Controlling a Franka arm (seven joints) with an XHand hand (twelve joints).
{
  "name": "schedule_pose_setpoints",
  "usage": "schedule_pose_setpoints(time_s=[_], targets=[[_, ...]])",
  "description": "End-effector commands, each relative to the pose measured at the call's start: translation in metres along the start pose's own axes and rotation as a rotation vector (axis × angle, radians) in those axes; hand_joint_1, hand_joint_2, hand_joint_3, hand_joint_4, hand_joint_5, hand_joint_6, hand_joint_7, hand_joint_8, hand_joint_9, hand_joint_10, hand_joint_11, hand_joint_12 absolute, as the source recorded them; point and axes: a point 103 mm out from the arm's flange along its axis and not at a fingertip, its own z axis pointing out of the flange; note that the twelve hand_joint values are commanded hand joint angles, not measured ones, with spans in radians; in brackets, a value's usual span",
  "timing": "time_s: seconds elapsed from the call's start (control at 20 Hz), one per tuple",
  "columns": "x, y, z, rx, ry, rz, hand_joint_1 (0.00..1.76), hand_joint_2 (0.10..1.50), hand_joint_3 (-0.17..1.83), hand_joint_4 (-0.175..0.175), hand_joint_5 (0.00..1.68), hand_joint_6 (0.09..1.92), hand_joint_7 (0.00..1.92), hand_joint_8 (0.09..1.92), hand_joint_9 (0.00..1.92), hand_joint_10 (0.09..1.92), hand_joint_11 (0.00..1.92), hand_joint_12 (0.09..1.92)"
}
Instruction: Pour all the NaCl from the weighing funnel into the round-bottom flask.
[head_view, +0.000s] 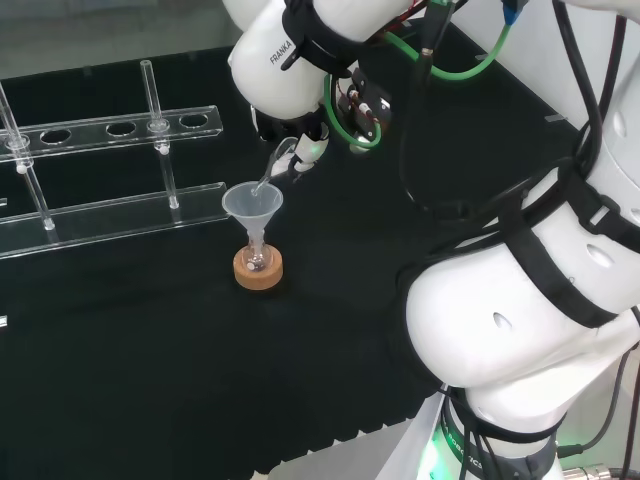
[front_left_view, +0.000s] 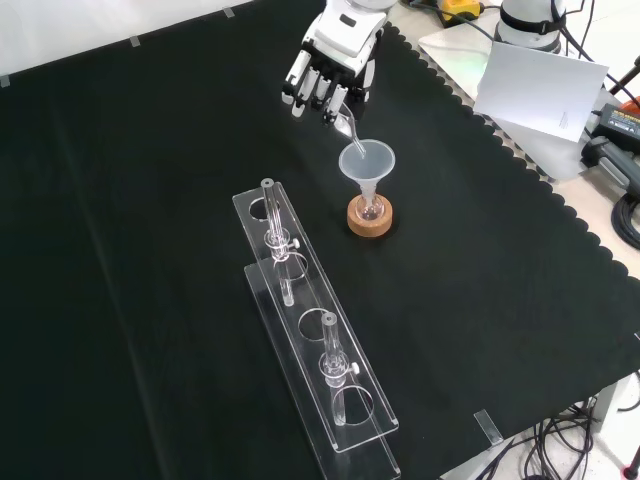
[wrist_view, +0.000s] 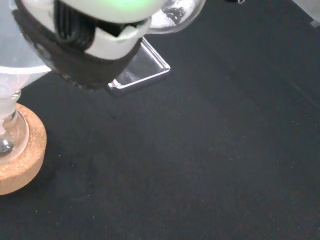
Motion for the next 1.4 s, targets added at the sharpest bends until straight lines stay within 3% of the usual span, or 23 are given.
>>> schedule_pose_setpoints(time_s=[0.05, 1.4], targets=[[0.001, -0.002, -0.004, 0.001, -0.009, -0.022, 1.11, 0.80, 0.32, 0.175, 1.38, 0.35, 1.62, 0.09, 1.08, 0.17, 0.04, 1.59], [-0.002, 0.007, -0.011, 0.029, -0.176, -0.065, 1.11, 0.79, 0.33, 0.175, 1.38, 0.35, 1.62, 0.09, 1.09, 0.17, 0.03, 1.59]])
